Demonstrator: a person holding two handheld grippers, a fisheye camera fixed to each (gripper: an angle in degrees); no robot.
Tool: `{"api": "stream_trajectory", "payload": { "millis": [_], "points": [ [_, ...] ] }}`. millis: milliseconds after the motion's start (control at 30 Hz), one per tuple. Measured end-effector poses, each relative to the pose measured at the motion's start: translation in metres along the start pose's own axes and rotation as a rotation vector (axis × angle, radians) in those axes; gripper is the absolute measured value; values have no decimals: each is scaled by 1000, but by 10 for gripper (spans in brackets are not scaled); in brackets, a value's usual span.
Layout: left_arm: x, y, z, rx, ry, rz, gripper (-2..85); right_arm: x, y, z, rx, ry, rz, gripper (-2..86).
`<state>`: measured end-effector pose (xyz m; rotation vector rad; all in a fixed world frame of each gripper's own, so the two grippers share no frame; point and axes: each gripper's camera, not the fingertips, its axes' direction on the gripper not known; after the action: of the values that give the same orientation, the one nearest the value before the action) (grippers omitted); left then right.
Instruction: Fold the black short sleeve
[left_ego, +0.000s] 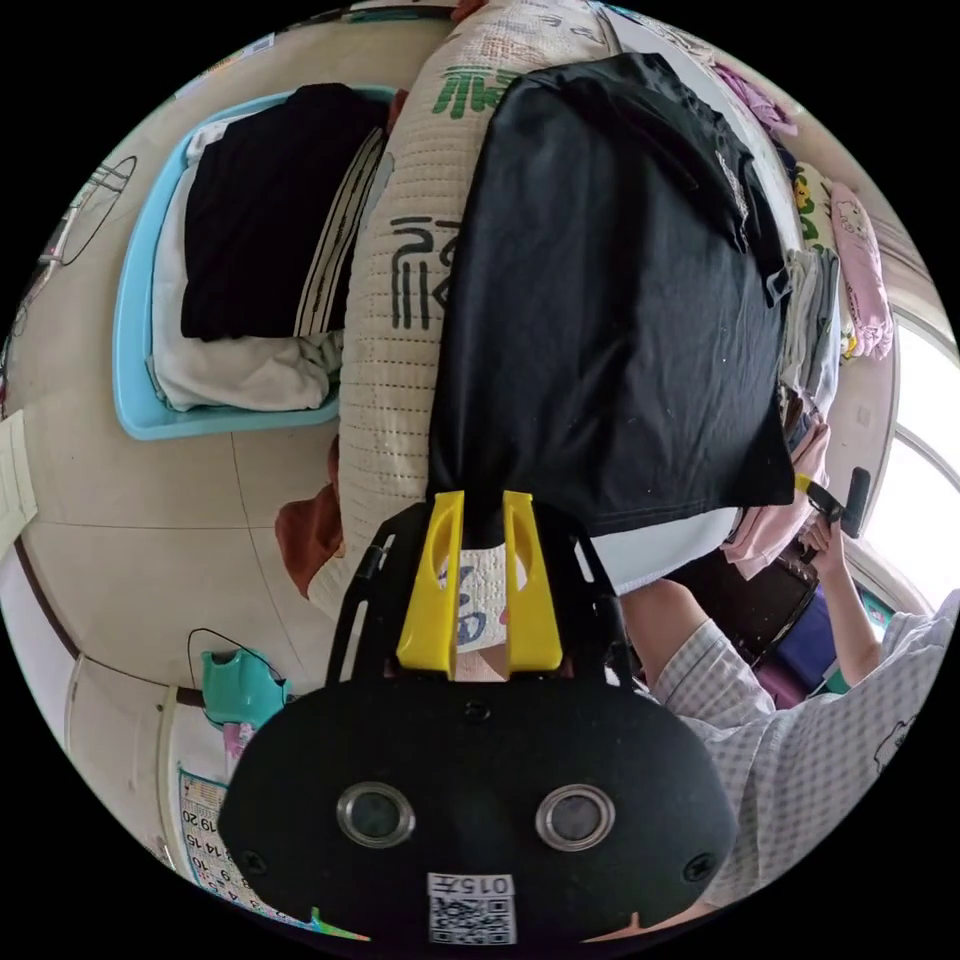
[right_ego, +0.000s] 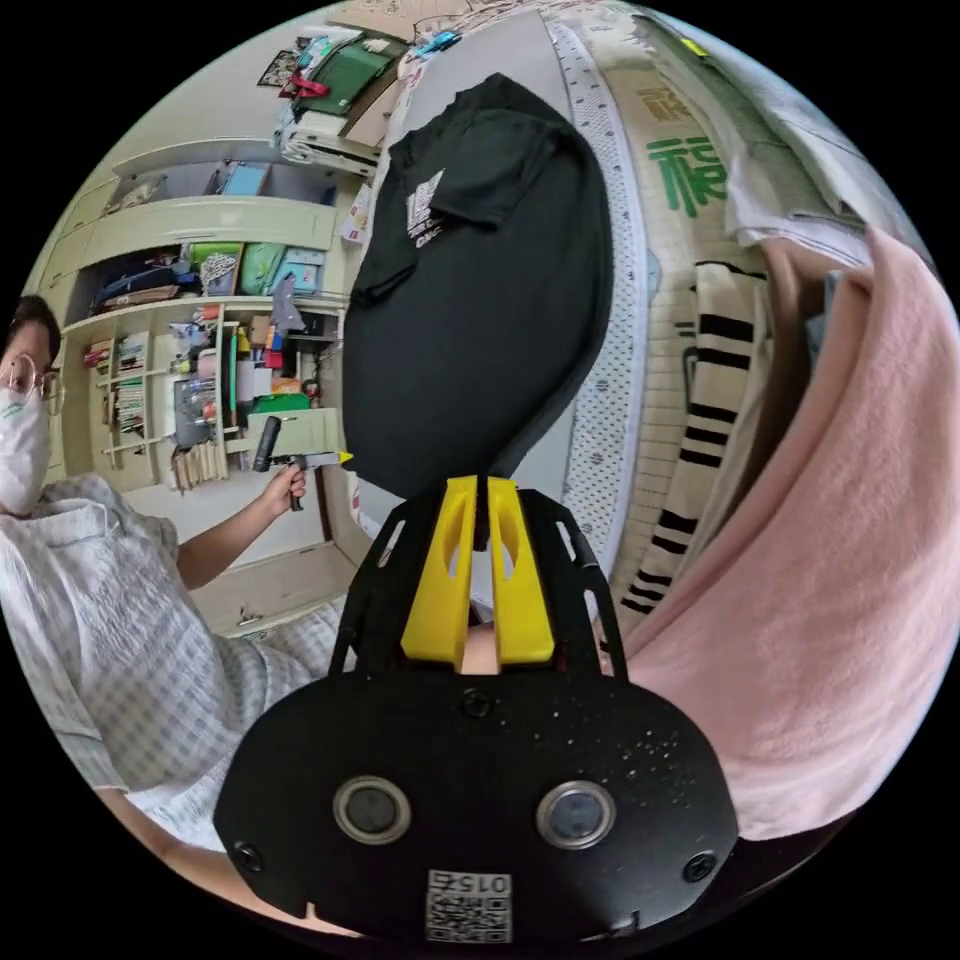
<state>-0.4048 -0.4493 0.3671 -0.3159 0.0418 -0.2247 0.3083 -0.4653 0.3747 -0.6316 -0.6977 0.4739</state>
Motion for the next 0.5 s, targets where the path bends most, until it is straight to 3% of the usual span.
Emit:
{"api": "stream_trajectory", "payload": {
  "millis": [267, 500],
  "points": [
    [-8, 7, 3, 13, 53, 23, 43, 17, -1, 44, -196, 20, 69, 87],
    [-7, 18, -5, 74, 47, 34, 63, 11, 15, 24, -85, 155, 148, 85]
  ]
}}
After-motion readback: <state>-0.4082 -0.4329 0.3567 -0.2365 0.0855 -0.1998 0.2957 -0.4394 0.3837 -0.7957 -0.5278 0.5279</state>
